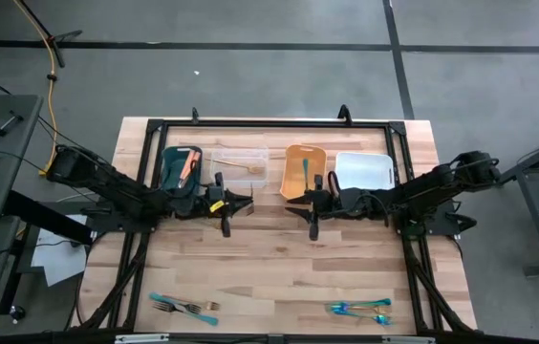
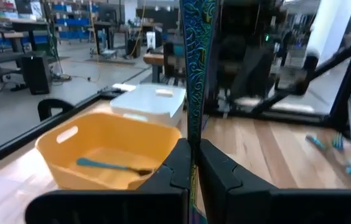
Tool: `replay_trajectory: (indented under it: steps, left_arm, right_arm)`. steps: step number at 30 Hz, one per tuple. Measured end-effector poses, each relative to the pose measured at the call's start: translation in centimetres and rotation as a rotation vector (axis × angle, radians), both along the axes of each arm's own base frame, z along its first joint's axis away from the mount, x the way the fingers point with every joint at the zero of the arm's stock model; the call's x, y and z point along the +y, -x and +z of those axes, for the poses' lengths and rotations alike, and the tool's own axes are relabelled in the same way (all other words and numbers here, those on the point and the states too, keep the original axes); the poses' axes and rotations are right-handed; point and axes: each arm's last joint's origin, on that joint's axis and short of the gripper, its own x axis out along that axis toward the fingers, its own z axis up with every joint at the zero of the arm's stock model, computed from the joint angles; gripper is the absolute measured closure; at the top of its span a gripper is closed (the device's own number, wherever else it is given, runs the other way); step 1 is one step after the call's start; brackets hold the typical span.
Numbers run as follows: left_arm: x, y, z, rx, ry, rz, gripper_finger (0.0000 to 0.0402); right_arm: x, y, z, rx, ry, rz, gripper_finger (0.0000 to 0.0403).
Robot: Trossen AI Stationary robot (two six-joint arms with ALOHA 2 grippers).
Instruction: Sort silverware by color (type)
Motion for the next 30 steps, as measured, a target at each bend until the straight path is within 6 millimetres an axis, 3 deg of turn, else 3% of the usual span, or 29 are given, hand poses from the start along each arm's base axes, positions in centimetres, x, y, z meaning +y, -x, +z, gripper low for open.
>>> replay_trajectory:
  steps: [7,14,20,30]
  left_arm:
    - [0.1,-0.6,-0.3,-0.018,0.022,-0.035,0.0398]
    - [-0.7,-4.2,-1.6,0.011,0.004,-0.095,0.0398]
    - [-1.2,-6.5,-1.6,-0.001,-0.015,-0.141,0.0398]
    - [-0.7,-6.9,-1.5,0.006,-0.026,-0.143,0.0398]
  right_arm:
    - [-0.6,-1.5,-1.1,-0.130,-0.024,-0.031,0.0268]
    - [-1.0,-3.2,-1.5,-0.188,-0.066,0.038,0.0212]
    - [-0.8,-3.8,-1.6,-0.130,-0.065,0.089,0.0208]
    - [-0.6,-3.7,-1.8,-0.111,-0.094,0.149,0.0210]
